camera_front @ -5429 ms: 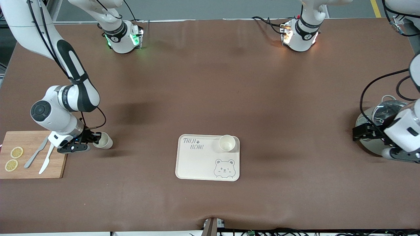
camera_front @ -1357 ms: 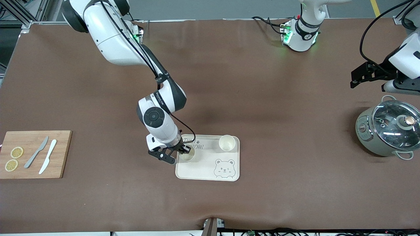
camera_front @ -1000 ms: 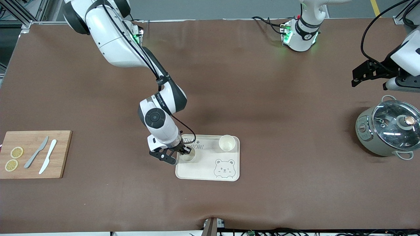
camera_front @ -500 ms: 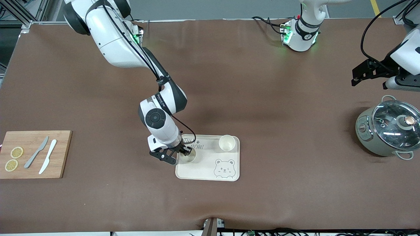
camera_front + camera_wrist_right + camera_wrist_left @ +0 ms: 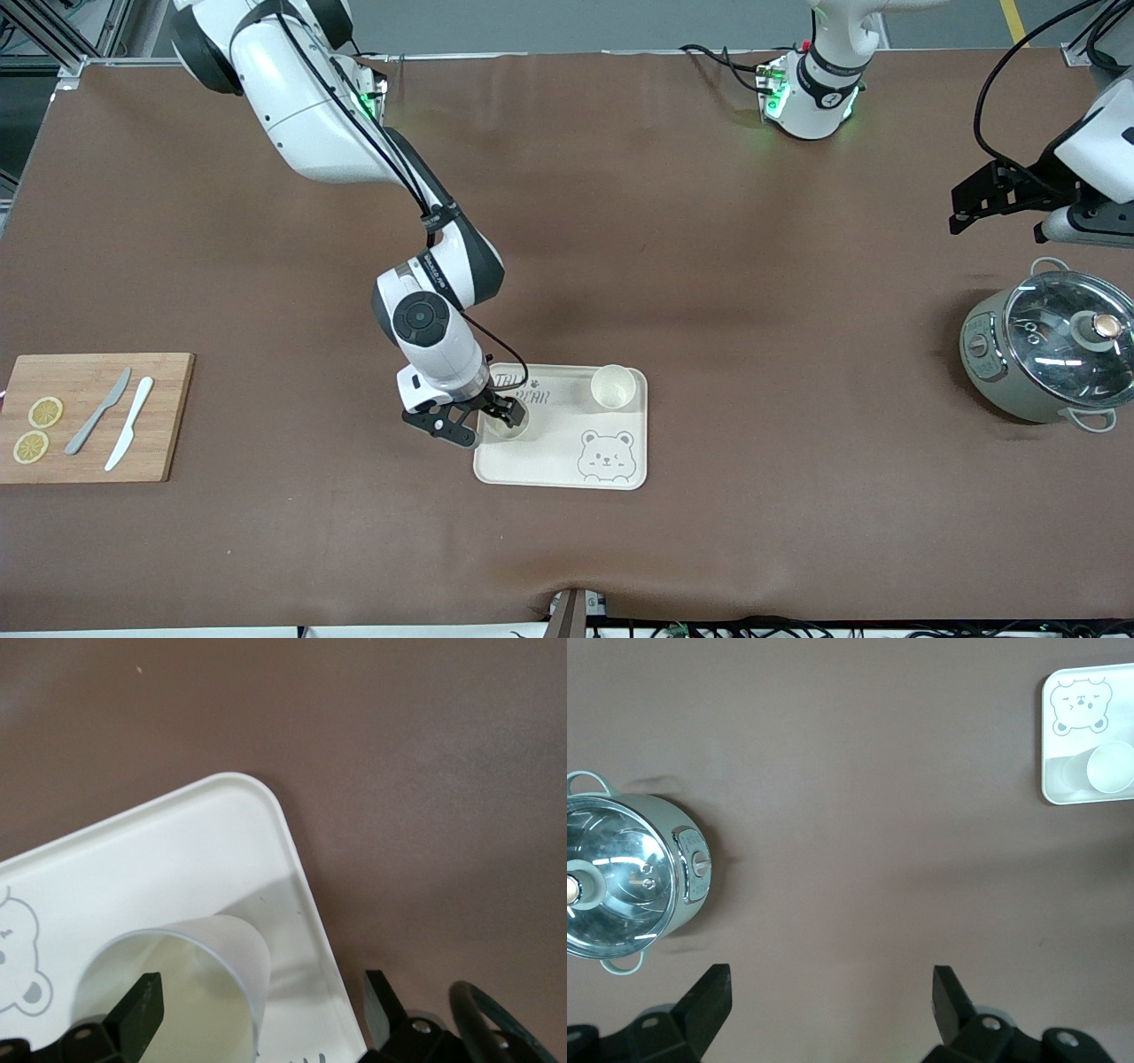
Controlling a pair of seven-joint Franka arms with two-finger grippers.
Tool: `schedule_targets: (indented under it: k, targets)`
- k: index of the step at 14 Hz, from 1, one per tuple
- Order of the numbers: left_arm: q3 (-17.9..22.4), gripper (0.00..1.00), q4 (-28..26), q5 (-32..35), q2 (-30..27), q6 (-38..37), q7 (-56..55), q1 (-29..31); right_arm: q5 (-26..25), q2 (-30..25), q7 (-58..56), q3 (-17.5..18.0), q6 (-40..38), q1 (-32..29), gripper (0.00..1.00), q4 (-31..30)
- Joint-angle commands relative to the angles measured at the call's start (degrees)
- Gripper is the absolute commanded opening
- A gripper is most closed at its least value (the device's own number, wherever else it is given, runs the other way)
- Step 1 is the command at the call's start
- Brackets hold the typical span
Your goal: Place white IKEA cup upright on tray with both arms
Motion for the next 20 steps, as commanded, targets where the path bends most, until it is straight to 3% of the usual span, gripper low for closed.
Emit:
schedule_targets:
  k: [1, 7, 10, 16, 20]
  targets:
    - [0.21, 1.00, -1.53, -1.38, -1.33, 1.82, -0.88, 0.42, -0.99, -0.90, 0.39, 0.35, -2.82, -0.29, 1.00, 0.76]
    - [0.21, 1.00, -1.45, -1.38, -1.24, 2.26, -0.79, 0.60, 0.33, -11.60, -3.04, 1.05, -20.82, -2.13, 1.00, 2.08]
    - [0.21, 1.00, -1.45, -1.38, -1.24, 2.26, -0.61, 0.69, 5.33, -17.05, -8.02, 0.71, -30.66, -3.97, 1.00, 3.57]
    - [0.21, 1.00, -0.92, -1.38, -0.88, 3.23, -0.79, 0.60, 4.64, -26.29, -40.88, 0.18, -47.98, -19.60, 1.00, 4.72]
    - [0.21, 1.00, -0.83, -1.30, -0.97, 2.88, 0.09, 0.60, 1.24, -33.05, -44.17, 0.26, -54.07, -25.59, 1.00, 4.99]
